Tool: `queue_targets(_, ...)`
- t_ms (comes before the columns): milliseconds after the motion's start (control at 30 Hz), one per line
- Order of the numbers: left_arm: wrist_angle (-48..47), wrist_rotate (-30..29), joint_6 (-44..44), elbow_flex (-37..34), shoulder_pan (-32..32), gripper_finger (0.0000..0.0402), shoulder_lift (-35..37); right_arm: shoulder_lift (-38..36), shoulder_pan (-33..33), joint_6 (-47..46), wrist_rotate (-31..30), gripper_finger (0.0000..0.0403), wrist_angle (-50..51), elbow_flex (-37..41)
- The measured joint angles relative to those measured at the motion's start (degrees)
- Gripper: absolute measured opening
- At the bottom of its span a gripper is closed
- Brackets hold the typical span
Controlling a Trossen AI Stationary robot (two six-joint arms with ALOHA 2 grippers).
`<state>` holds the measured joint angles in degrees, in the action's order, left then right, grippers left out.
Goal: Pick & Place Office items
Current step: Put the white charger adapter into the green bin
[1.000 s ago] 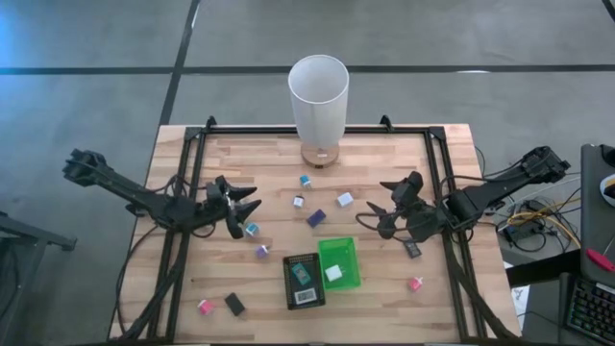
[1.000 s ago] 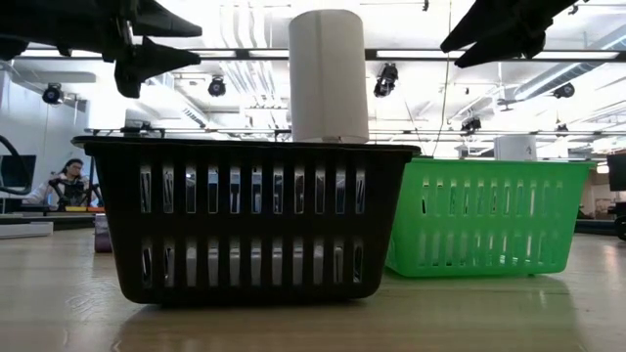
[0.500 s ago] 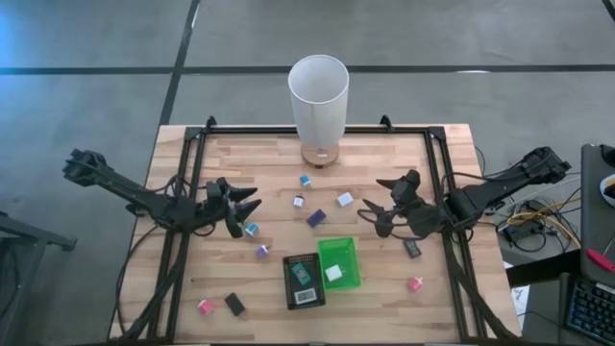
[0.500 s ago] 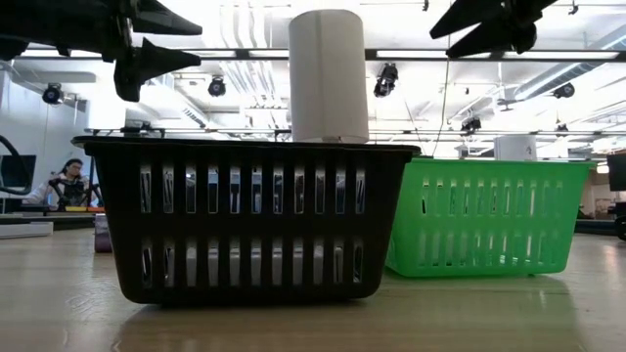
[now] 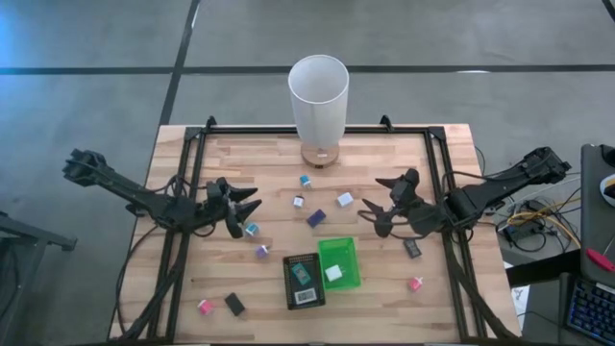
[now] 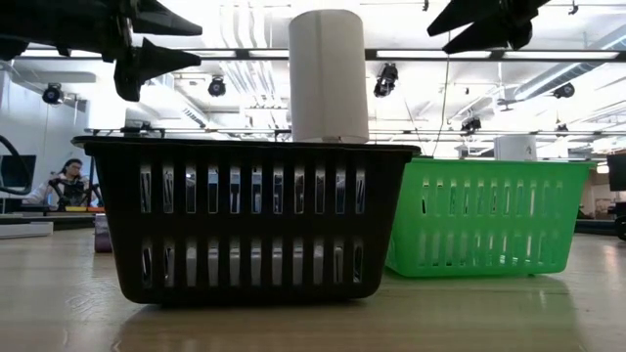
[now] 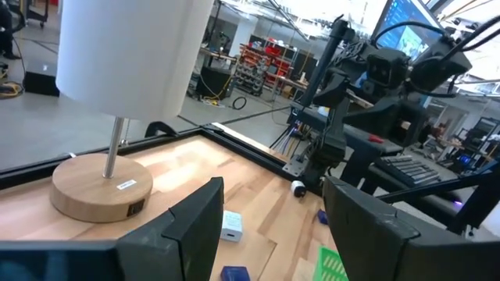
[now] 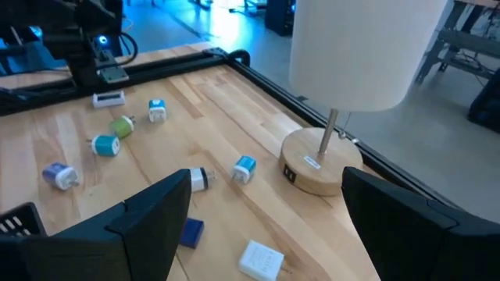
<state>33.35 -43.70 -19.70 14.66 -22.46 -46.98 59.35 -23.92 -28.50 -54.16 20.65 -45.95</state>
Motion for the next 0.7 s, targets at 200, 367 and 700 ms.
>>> queue_targets(200,0.01,0.0,-0.09,0.0,0.0,0.0225,0.0,0.0,0.0,0.16,0.01,0.0325,-2.69,0.01)
queue_targets(367,0.01,3.63,-1.54,0.0,0.0,0.0225,-0.04,0.0,-0.01,0.07,0.01,0.0325,-3.64,0.02)
queue_targets(700,0.02,10.32,-0.38,0.0,-0.02,0.0225,-0.04,0.02,0.39,2.31,0.05,0.0325,-4.27,0.23)
